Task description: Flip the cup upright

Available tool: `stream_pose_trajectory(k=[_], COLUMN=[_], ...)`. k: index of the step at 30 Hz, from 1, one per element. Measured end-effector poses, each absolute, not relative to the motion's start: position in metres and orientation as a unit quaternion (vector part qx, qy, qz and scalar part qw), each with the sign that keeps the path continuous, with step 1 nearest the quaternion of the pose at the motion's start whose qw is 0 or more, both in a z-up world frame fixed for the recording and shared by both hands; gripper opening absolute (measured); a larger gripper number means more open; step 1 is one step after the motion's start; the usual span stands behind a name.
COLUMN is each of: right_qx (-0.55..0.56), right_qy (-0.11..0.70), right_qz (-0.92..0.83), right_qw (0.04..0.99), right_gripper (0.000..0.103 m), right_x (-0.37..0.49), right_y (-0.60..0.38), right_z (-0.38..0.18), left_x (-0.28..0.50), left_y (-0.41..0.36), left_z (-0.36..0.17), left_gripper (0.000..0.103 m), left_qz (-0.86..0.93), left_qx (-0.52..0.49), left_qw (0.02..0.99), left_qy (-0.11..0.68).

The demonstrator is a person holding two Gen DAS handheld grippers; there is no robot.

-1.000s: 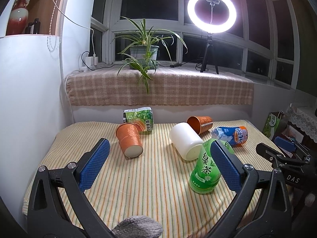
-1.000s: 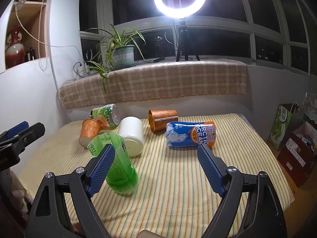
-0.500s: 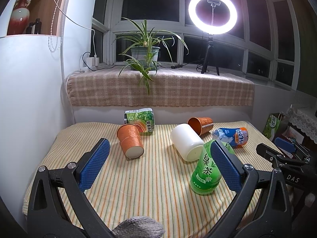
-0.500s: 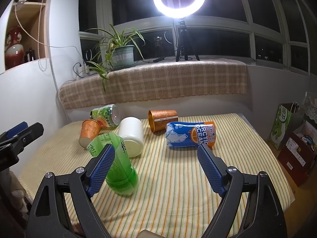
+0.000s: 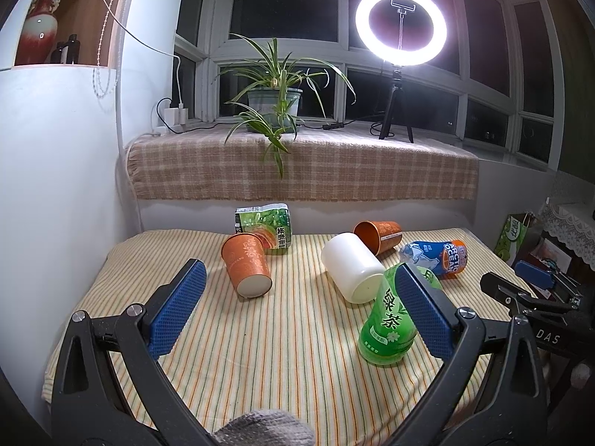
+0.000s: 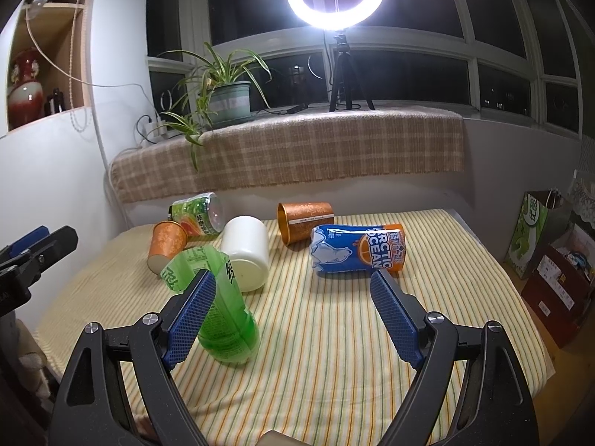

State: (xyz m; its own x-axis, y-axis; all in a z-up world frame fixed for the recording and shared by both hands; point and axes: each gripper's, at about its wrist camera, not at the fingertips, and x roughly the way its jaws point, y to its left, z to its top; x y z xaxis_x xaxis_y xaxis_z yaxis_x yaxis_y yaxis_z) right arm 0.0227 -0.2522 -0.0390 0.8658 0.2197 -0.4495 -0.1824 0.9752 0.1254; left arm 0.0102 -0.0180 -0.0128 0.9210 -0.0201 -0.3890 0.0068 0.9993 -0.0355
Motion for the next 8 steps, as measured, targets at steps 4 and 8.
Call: stream_pose_trajectory(k=[4, 8], right_qx=[0.039, 0.039], right_qy=[0.238, 0.240], right_qz=[0.104, 0.105], right_qw=[0.965, 0.964], right_gripper=[0.085, 0.085], right_x=[0.0234, 0.0232], right_y=[-0.2514, -0.2505], right_z=[-0.0394, -0.0399], left_x=[0.0110, 0.0107], left_y=[-0.0154, -0.0121], left_z=[-0.0104, -0.0078], left_gripper=[0.103, 0.103], left_qz=[-0.005, -0.001], left_qx=[-0.016, -0.016], left_qw=[0.980, 0.981], left_qy=[0.197, 0.193])
